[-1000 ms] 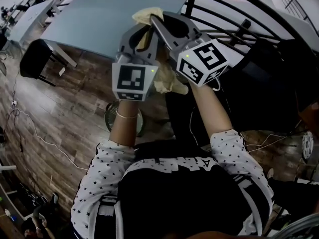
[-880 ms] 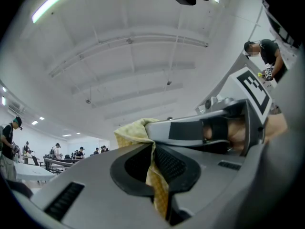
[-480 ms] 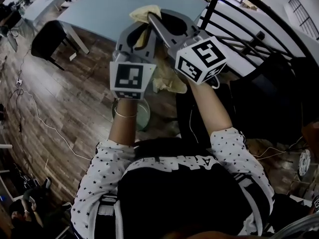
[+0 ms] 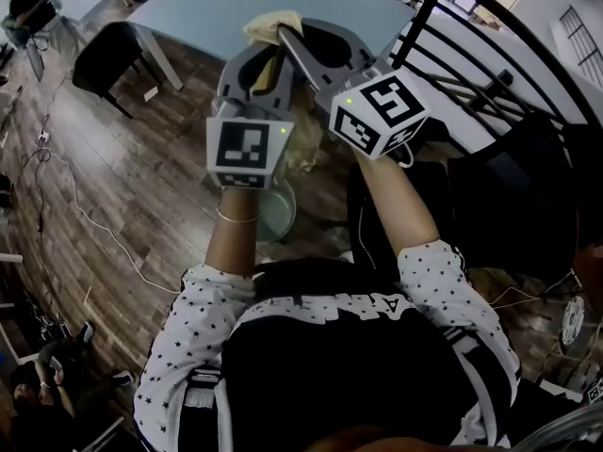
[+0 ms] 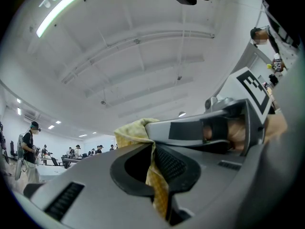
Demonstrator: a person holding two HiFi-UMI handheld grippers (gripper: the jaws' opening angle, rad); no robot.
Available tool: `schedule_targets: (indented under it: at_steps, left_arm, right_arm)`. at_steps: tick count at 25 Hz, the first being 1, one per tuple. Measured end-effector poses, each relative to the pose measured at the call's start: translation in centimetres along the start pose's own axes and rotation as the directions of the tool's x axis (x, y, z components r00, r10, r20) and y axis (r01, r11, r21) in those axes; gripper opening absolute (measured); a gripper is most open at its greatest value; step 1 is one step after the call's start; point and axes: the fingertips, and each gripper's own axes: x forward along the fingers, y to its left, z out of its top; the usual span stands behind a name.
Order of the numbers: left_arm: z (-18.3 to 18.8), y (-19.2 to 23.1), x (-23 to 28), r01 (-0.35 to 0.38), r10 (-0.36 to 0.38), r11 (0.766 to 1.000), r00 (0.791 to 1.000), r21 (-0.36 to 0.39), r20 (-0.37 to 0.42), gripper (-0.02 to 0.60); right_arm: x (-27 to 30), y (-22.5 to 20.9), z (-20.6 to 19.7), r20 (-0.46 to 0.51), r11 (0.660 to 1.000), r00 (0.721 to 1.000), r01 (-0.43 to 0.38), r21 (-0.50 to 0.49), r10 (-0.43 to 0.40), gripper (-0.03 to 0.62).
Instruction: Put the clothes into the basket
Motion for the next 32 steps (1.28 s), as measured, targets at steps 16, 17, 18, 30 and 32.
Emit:
schedule_targets:
  at_steps: [16,17,18,30,32]
  left_arm:
    - [-3.0,5.5,-5.1,-0.034,0.033,0.999,0.998,-0.024,-0.052,0.032]
    - [-3.2,5.8,-5.3,-0.034,0.033,0.999,0.998,-0.026,-0.055,0.032]
    - [-3.5,6.0,-5.5,-0.035,0.033,0.999,0.998,-0.029,-0.058,0.032]
    - [-5.4,7.9,-7.8,-0.026,0.022,0.998,0.997,-0.058,-0.074,0.032]
    - [-5.6,8.0,-8.2,-0.026,0.022,0.998,0.997,-0.059,-0.068,0.032]
  right_arm:
    - [5.0,5.8,-2.8,-0.037,0.997,0.997,-0.061,0.037,0.062,0.038]
    - [5.3,6.0,-3.1,-0.04,0.997,0.997,-0.063,0.039,0.065,0.038]
    - [5.5,6.3,-3.3,-0.043,0.997,0.997,-0.065,0.041,0.067,0.038]
    - [7.2,8.7,-5.4,-0.072,0.996,0.995,-0.068,0.058,0.072,0.038]
    - [7.2,9.1,-5.6,-0.07,0.996,0.995,-0.068,0.06,0.073,0.038]
